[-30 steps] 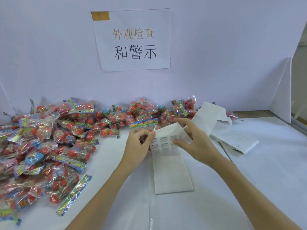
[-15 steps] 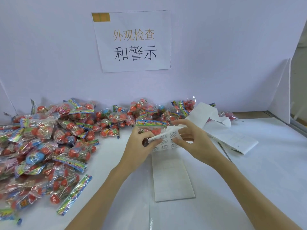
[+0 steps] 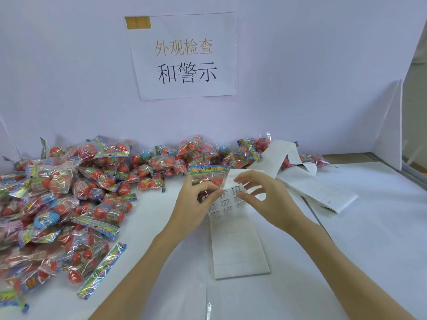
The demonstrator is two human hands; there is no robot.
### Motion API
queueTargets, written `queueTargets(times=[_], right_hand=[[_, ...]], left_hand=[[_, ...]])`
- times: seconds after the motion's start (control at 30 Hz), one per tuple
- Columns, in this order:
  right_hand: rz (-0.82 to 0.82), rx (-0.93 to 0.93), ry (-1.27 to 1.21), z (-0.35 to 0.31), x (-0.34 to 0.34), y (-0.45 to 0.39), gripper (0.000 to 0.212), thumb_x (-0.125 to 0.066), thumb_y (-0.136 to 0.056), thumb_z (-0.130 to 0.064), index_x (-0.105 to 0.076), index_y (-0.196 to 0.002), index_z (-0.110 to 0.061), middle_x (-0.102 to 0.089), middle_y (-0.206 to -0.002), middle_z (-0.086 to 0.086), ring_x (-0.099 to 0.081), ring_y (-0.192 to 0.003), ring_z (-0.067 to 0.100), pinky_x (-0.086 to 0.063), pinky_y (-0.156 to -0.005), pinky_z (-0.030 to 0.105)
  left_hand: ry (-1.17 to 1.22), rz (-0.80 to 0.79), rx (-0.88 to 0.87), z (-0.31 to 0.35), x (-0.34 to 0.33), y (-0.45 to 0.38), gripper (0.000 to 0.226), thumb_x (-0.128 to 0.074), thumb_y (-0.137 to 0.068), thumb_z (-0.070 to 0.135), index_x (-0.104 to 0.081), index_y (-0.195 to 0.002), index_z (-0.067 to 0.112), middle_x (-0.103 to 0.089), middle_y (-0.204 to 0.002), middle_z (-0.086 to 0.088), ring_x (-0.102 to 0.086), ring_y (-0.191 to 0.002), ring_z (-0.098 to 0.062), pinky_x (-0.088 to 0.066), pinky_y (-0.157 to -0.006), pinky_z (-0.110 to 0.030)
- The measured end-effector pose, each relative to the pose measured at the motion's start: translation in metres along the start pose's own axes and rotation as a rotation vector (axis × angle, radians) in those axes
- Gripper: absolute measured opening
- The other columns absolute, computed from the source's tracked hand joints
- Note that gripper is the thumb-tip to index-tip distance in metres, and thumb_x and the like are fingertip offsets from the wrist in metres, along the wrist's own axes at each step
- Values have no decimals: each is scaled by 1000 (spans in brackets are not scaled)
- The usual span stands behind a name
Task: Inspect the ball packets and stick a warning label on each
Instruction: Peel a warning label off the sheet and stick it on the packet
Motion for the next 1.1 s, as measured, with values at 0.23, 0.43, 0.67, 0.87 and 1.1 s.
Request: queueTargets(times=[0.23,0.43,0.67,0.87,1.1], right_hand=[[43,166,138,-7,0,1,22,-76,-96,-18,-75,-117,-25,-68,-109,-12,-65,-96,10,-56,-82,26],[63,208,155,-11,-2,1,19,-71,-99,-15,-76,-116,-23,-67,-102,-12,-65,-87,9,-56,-80,27],[74,253,203,-16,0,2,20,-73,-96,-11,-79,-114,-16,-68,-106,-7,-66,-93,11,-55,-84,29],[110,290,191,-20,-1,3,12,-77,-93,-9,-80,-103,-15,-70,-108,-5,-67,-104,13,-56,-89,33],[260,111,-193,-32,3,-1,15,-73,-96,-11,-75,-99,-26,-73,-106,-8,-69,-101,21,-55,-86,29]], left_hand=[[-4,9,10,-4,-3,-1,5,-72,-96,31,-76,-93,31,-51,-116,3,-51,-100,7,-40,-82,-6],[-19,22,-20,-3,-3,0,4,-74,-94,30,-75,-91,32,-51,-116,6,-50,-105,12,-38,-85,-3],[-36,12,-13,-1,-2,0,7,-72,-96,32,-75,-90,36,-52,-115,1,-48,-105,12,-38,-85,-3],[-60,10,-8,-2,-3,-1,5,-71,-96,33,-76,-94,33,-53,-114,-1,-45,-107,13,-36,-83,-1],[84,75,57,-7,1,-4,17,-69,-99,29,-77,-86,23,-55,-102,7,-52,-97,0,-43,-76,-12]])
Point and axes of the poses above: each hand's wrist, its own y-axis away from the middle knuckle, its own x-axis out of the back of the hand, z = x × y, the point moved 3 cm from there along -y, towards the middle knuckle
